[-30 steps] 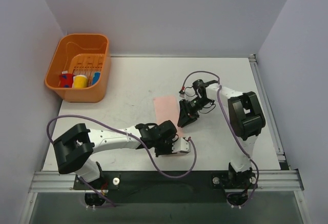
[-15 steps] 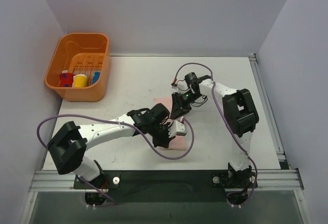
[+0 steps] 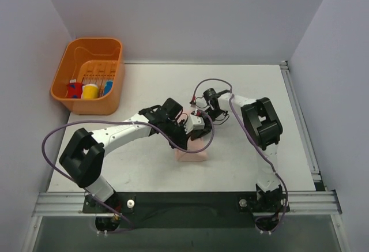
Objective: Roll the towels
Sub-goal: Roll the towel
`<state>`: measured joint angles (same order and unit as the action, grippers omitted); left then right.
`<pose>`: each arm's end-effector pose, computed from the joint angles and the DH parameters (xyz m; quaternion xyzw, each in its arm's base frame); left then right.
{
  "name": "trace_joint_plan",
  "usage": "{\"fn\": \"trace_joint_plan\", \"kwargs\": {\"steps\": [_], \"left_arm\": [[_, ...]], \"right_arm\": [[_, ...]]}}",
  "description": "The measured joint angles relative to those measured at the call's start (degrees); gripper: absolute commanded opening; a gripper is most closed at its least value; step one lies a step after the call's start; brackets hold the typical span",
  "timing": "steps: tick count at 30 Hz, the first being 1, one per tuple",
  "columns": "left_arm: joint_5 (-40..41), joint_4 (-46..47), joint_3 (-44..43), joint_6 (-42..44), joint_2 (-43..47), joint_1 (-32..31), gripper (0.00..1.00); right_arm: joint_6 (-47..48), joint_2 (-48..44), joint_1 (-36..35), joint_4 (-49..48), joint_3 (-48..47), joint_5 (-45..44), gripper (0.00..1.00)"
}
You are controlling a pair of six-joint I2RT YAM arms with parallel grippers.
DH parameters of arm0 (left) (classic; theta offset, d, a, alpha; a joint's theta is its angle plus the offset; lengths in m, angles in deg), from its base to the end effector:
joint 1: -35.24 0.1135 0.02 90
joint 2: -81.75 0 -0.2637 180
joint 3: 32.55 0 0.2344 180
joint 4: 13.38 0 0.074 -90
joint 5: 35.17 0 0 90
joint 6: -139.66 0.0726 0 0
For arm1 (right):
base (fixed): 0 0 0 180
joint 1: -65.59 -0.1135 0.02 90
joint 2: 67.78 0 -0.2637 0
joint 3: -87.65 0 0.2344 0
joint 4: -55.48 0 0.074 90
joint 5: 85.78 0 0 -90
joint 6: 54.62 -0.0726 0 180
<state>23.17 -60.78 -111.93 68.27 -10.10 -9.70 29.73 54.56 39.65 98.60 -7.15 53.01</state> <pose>0.2035 -0.2569 0.2090 0.5495 0.7524 -0.3134 0.1835 0.3441 0.2281 0.1130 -0.2264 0.8715 0.4334 0.0364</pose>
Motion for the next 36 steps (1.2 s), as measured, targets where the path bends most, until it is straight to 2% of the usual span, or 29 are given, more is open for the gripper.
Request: {"fn": "trace_joint_plan", "kwargs": {"steps": [8,16,22,23,24,27,36], "left_arm": [[0.39,0.24,-2.03,0.28,-7.23,5.38,0.0],[1.81,2.12,-3.45,0.28,-12.2,6.32,0.0],[3.17,3.45,-4.11,1.36,-14.16,6.56,0.0],[3.32,3.63,-4.13,1.51,-14.53,6.56,0.0],[3.41,3.72,-4.13,1.57,-14.82,6.56,0.0],[3.43,3.91,-4.15,1.68,-15.15,6.56,0.0],[3.43,3.96,-4.17,2.21,-15.19,6.56,0.02]], "right_arm": [[0.15,0.0,0.0,0.07,-0.04,0.04,0.21],[0.76,0.07,-0.04,0.59,-0.44,0.02,0.23],[0.9,0.2,0.2,1.49,-2.14,-1.09,0.3],[0.83,0.2,0.33,1.66,-2.62,-1.31,0.32],[0.72,0.2,0.5,1.79,-3.13,-1.51,0.38],[-0.02,0.2,1.86,1.9,-4.68,-1.9,0.42],[-4.26,-2.99,7.65,2.05,-1.75,1.64,0.37]]}}
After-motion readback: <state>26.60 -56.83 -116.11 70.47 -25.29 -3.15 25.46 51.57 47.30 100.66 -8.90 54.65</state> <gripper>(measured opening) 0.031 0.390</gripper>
